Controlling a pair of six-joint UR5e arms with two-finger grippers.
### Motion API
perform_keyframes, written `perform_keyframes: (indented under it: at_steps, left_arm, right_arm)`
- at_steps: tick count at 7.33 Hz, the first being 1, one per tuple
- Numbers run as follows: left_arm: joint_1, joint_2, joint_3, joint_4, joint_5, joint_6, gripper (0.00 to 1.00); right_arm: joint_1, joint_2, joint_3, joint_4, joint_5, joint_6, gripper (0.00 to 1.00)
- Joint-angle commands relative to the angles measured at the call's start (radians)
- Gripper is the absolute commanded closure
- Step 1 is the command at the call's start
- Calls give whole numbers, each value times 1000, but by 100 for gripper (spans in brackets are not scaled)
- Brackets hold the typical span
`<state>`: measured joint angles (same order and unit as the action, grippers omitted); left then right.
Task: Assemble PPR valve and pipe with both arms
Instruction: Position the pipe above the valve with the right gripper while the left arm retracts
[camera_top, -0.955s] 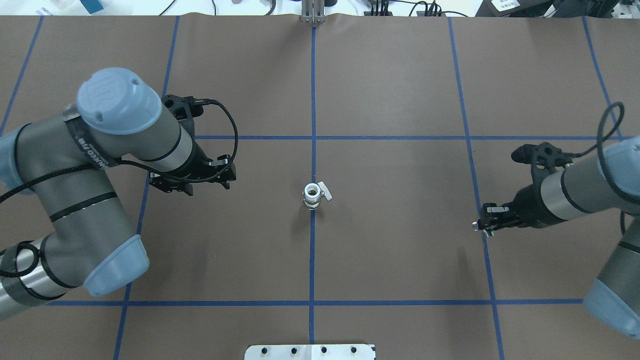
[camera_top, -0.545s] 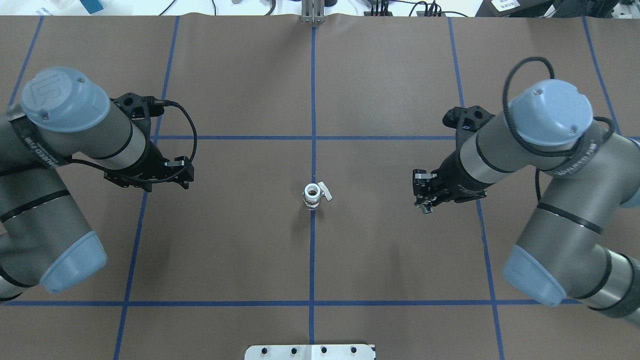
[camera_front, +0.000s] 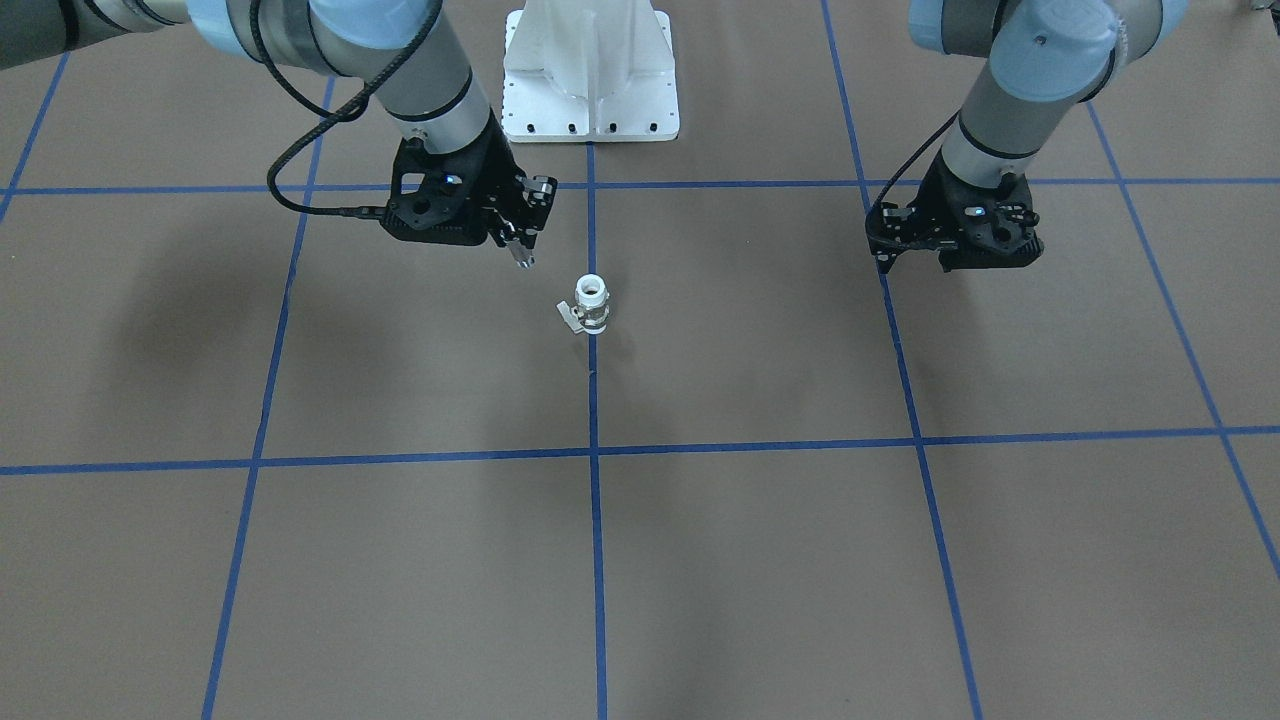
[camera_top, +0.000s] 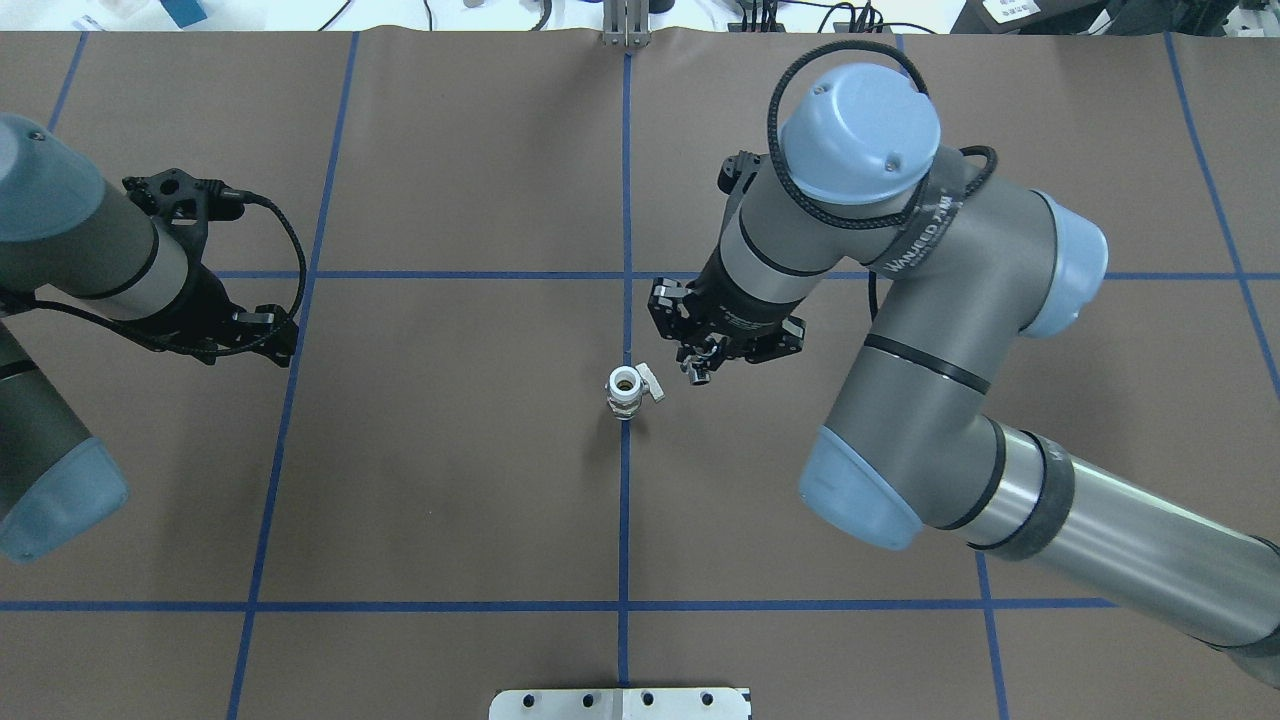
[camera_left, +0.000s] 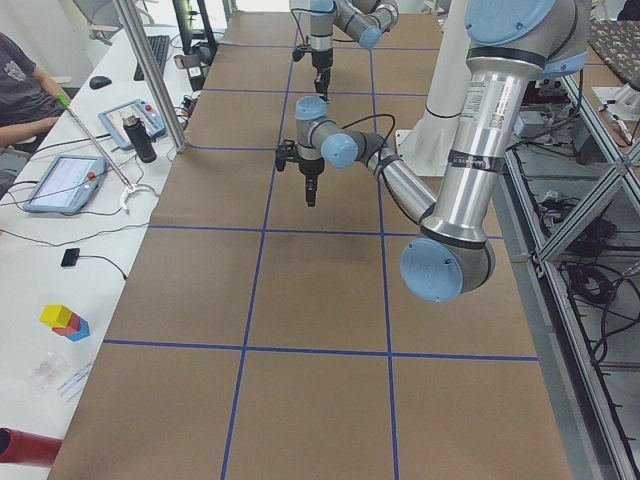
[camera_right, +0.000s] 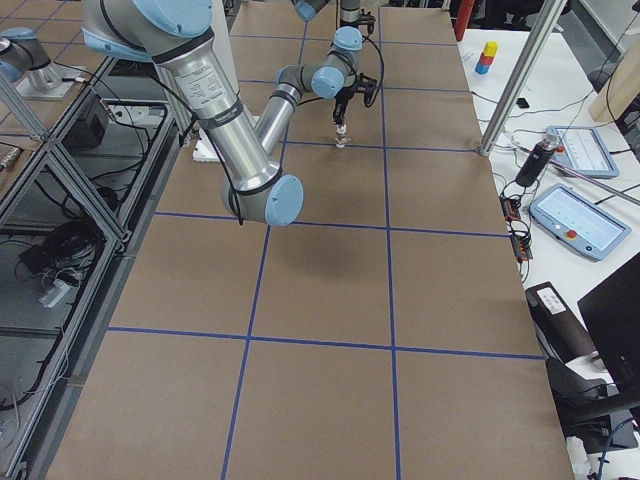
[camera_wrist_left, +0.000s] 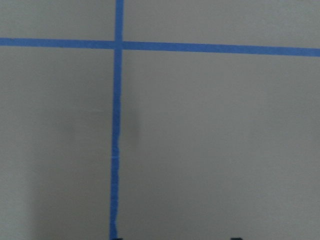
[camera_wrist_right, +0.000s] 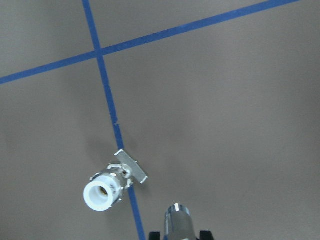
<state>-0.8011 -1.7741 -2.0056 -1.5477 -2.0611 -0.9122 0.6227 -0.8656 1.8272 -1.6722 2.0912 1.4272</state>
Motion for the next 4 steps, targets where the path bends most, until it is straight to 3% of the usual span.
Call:
perform_keyframes:
  at_steps: [1, 2, 4]
  left_arm:
    - [-27, 108, 11, -160, -4, 50, 22]
    - [-48, 161, 16, -220, -28, 102, 22]
    - [-59, 162, 22, -224, -45, 104, 22]
  right_arm:
    - [-15, 103, -98, -3, -23, 32, 100]
    - [-20, 146, -149, -4, -42, 32, 100]
    - [-46, 149, -163, -6, -75, 36, 100]
